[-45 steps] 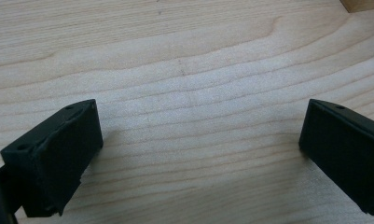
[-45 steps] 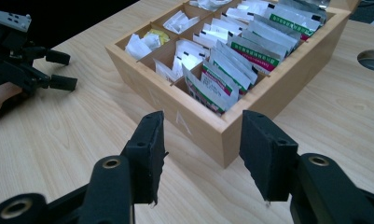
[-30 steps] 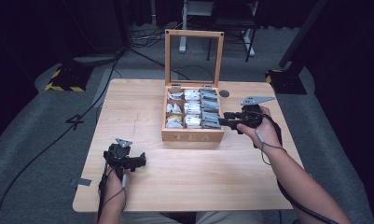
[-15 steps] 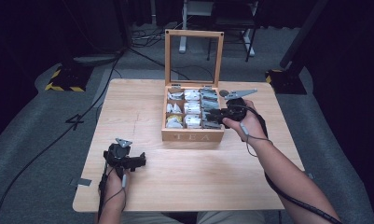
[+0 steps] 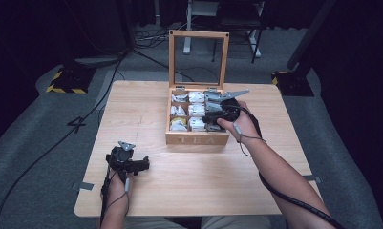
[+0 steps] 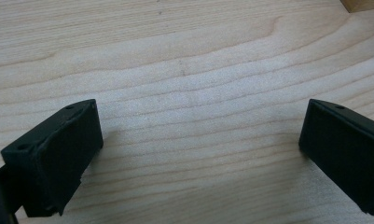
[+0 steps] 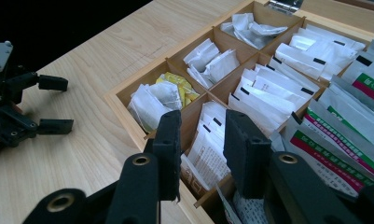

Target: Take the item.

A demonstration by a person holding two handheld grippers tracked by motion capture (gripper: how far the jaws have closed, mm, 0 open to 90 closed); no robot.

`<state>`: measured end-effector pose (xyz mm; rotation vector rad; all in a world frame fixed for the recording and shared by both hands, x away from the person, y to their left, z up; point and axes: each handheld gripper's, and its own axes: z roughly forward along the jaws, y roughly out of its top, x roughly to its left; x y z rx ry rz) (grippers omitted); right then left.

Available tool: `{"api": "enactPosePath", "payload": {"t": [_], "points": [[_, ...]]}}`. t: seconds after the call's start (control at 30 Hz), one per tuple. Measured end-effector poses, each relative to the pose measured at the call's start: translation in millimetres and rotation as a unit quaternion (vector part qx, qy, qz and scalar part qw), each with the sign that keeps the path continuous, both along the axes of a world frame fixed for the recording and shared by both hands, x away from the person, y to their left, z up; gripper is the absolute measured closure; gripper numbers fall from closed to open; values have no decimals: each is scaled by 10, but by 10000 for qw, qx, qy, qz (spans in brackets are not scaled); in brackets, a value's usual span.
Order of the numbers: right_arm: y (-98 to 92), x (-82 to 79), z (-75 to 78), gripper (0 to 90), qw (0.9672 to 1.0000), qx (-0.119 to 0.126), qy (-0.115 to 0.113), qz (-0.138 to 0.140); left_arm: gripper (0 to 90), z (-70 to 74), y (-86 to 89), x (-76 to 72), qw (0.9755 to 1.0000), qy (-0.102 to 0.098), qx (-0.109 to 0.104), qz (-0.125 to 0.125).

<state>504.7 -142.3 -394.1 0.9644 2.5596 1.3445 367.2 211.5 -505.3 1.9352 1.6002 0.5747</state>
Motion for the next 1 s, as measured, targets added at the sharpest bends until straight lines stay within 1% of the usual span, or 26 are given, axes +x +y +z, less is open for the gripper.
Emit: {"api": "enactPosePath", "payload": {"t": [0.13, 0.2, 0.3, 0.37, 0.43, 0.5, 0.53, 0.57, 0.6, 0.7, 0.8, 1.0], "points": [[93, 18, -62, 677, 9998, -144, 80, 76, 0, 0, 0, 0, 10000, 0, -1, 1], [121, 35, -98, 678, 9997, -206, 132, 68, 0, 0, 0, 0, 10000, 0, 0, 0], [153, 53, -138, 677, 9995, -239, 199, 69, 0, 0, 0, 0, 10000, -1, 0, 0], [184, 51, -164, 677, 9992, -304, 217, 137, 0, 0, 0, 0, 10000, 2, 0, 3], [215, 43, -188, 675, 9987, -408, 228, 212, 0, 0, 0, 0, 10000, -1, -3, -1], [238, 42, -211, 678, 9980, -553, 233, 221, 0, 0, 0, 0, 10000, -1, -3, -1], [244, 47, -224, 681, 9978, -587, 220, 234, 0, 0, 0, 0, 10000, 0, -1, 1], [244, 47, -224, 681, 9978, -587, 220, 234, 0, 0, 0, 0, 10000, 0, -1, 1], [259, 54, -248, 691, 9974, -626, 276, 244, 0, 0, 0, 0, 10000, 1, 0, 3], [284, 59, -270, 702, 9966, -719, 316, 251, 0, 0, 0, 0, 10000, 0, -1, 1], [304, 64, -282, 702, 9964, -734, 333, 249, 0, 0, 0, 0, 10000, 0, 0, 1], [379, 102, -352, 715, 9953, -856, 414, 187, 0, 0, 0, 0, 10000, 2, 1, 3]]}}
